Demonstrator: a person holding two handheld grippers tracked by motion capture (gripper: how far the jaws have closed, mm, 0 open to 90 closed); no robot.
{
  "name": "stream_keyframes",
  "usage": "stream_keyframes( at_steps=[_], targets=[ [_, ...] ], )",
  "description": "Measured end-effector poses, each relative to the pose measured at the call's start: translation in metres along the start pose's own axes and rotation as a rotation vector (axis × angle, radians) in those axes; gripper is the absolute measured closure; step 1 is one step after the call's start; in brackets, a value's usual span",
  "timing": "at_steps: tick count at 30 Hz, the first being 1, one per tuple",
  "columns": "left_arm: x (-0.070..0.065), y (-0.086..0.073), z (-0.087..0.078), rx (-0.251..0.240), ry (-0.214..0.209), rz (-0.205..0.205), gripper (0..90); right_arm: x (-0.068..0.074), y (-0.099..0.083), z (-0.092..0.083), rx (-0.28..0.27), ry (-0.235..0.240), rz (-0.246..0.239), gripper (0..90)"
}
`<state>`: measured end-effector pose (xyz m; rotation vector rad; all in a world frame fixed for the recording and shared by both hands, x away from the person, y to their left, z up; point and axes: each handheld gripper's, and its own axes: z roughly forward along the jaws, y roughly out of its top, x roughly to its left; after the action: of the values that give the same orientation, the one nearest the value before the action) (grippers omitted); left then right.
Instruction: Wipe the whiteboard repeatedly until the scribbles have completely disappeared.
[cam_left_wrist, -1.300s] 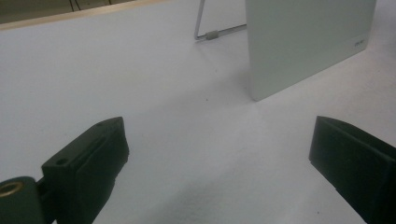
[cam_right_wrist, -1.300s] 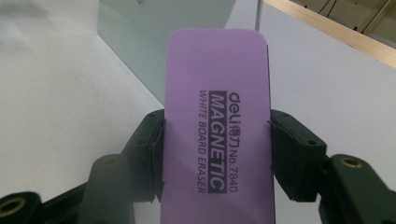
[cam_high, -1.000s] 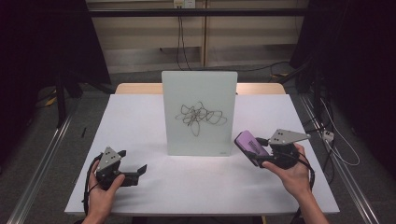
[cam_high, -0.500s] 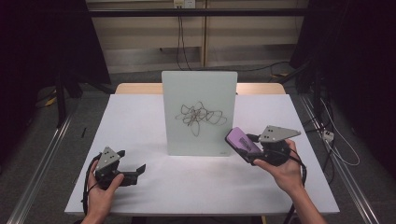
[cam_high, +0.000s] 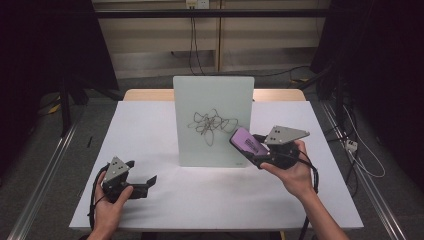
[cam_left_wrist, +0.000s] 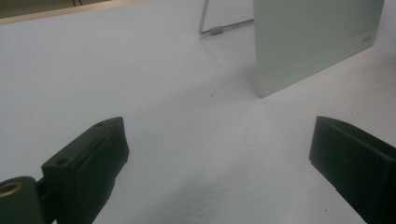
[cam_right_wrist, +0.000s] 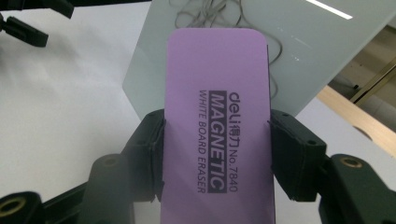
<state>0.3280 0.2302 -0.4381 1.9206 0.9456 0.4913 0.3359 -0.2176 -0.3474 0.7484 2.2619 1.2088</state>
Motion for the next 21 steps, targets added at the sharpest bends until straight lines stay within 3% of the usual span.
stream_keyframes(
  at_steps=[21],
  targets=[
    [0.0, 0.001, 0.0, -0.004, -0.004, 0.004, 4.3, -0.002, 0.037, 0.007, -0.105, -0.059, -0.093, 41.5]
  ],
)
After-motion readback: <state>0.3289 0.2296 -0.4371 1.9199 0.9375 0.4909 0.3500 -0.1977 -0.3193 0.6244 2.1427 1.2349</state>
